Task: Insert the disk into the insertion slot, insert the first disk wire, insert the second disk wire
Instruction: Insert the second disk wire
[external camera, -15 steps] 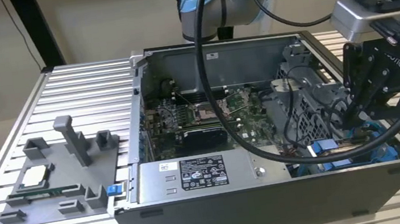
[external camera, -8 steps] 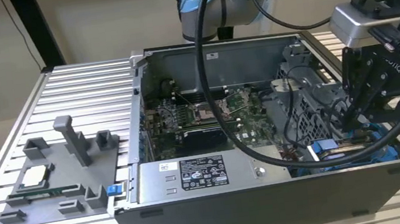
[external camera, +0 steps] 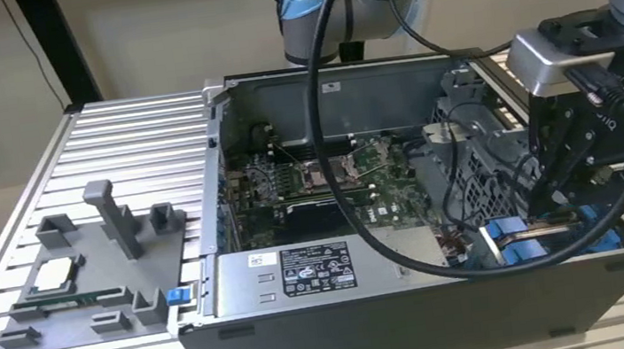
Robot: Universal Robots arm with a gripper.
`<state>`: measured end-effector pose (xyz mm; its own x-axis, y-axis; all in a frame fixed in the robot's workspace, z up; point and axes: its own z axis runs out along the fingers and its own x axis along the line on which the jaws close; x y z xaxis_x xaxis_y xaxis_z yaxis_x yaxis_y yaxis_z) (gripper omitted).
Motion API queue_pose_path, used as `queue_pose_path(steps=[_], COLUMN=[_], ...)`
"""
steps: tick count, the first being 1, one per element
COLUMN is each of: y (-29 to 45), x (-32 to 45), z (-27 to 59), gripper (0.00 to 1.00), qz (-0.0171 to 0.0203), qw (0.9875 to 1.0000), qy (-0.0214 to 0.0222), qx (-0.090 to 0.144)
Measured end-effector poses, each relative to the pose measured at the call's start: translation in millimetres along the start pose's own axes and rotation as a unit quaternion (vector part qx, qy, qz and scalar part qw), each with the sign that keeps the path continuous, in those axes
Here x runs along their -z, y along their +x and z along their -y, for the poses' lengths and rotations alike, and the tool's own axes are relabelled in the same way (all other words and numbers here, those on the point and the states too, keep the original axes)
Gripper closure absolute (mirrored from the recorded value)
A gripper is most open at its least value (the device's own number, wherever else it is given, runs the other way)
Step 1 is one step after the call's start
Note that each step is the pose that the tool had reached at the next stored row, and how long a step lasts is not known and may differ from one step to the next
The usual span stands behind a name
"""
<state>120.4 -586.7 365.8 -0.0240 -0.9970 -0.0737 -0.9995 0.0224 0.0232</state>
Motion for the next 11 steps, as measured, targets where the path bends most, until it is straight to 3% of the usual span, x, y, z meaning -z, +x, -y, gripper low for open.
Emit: queue_pose_path(steps=[3,5,11], y=[0.0,-1.0,-8.5], x=[-3.9,-6.3,-9.1], z=[0.4,0.4,0.3], gripper=[1.0,1.0,1.0], qz=[-0.0005,-0.003,-0.0031], qw=[1.0,1.0,0.9997], qy=[0.0007,0.0027,0.0241], qx=[0.0,0.001,0.002])
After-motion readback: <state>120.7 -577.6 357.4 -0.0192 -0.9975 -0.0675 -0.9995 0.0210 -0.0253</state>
